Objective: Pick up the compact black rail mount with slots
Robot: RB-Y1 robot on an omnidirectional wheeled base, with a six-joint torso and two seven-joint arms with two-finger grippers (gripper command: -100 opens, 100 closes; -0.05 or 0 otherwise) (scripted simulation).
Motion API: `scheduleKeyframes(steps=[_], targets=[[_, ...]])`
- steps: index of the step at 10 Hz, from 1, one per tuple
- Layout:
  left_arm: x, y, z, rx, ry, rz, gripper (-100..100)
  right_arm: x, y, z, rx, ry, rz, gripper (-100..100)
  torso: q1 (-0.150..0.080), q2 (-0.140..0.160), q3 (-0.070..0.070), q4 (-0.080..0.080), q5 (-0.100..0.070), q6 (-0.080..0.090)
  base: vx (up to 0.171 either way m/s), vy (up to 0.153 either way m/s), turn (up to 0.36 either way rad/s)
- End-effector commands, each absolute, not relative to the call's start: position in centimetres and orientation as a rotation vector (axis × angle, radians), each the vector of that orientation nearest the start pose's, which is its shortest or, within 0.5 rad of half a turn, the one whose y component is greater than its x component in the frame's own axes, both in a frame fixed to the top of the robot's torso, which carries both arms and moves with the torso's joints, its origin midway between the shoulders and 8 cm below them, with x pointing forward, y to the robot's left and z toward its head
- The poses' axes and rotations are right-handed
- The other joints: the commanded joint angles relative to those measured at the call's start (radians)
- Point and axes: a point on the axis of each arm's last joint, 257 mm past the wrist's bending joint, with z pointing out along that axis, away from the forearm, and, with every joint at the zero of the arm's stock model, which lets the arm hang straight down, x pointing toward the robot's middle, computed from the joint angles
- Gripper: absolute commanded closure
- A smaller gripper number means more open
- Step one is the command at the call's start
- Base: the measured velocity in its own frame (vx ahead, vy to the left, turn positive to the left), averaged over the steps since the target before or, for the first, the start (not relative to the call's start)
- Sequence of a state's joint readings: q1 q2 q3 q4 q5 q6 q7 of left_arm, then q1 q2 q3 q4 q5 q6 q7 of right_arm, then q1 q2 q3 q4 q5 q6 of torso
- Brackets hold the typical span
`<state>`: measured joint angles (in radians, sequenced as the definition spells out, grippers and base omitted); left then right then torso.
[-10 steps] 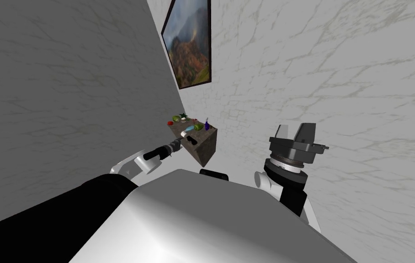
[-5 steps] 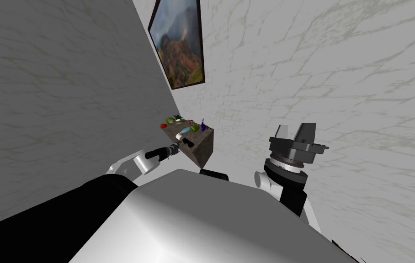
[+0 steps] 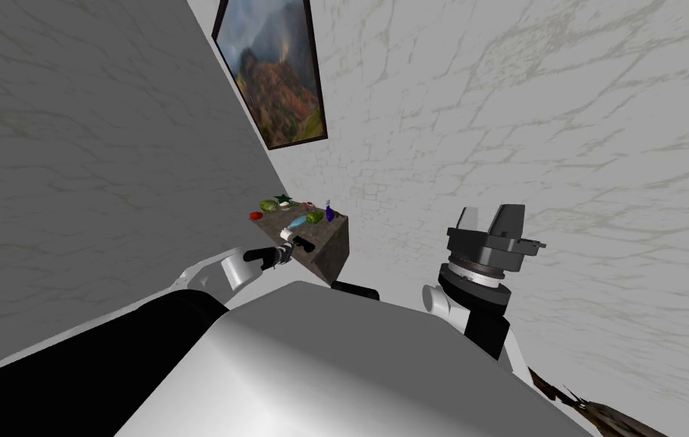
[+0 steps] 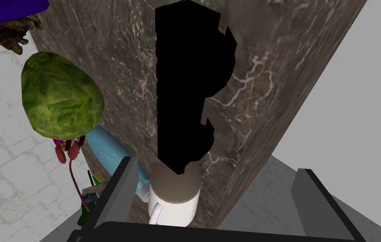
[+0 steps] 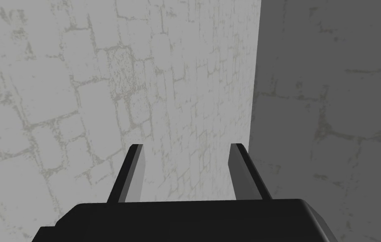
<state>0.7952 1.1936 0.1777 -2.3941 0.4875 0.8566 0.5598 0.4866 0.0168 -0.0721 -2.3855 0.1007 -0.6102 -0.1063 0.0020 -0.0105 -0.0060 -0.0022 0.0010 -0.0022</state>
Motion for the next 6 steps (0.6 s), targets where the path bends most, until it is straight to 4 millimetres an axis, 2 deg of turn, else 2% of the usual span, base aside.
scheduleKeyframes(steps=[1, 3, 4, 5, 6], targets=[[26.8, 43.0, -27.4, -1.695, 1.929, -0.34, -100, 29.8, -27.5, 9.1, 0.443, 0.489, 1.317, 0, 0.0, 0.0, 0.0, 0.0, 0.0, 0.0, 0.081, 0.002, -0.092], [24.8, 44.3, -28.5, -1.736, 1.97, -0.231, -100, 29.8, -27.5, 9.1, 0.443, 0.489, 1.317, 0, -0.001, -0.002, -0.001, 0.0, 0.0, 0.001, 0.11, 0.011, -0.254], [24.8, 44.3, -28.5, -1.736, 1.97, -0.231, -100, 29.8, -27.5, 9.1, 0.443, 0.489, 1.317, 0, 0.0, -0.003, -0.002, -0.001, 0.0, 0.001, 0.093, 0.018, -0.055], [23.0, 45.3, -29.4, -1.768, 2.002, -0.145, -100, 29.8, -27.5, 9.1, 0.443, 0.489, 1.317, 0, 0.0, -0.002, -0.001, 0.0, 0.0, 0.0, 0.12, 0.012, -0.238], [22.3, 45.6, -29.7, -1.78, 2.014, -0.111, -100, 29.8, -27.5, 9.1, 0.443, 0.489, 1.317, 0, -0.001, -0.003, -0.002, -0.001, 0.0, 0.001, 0.158, 0.018, -0.212]])
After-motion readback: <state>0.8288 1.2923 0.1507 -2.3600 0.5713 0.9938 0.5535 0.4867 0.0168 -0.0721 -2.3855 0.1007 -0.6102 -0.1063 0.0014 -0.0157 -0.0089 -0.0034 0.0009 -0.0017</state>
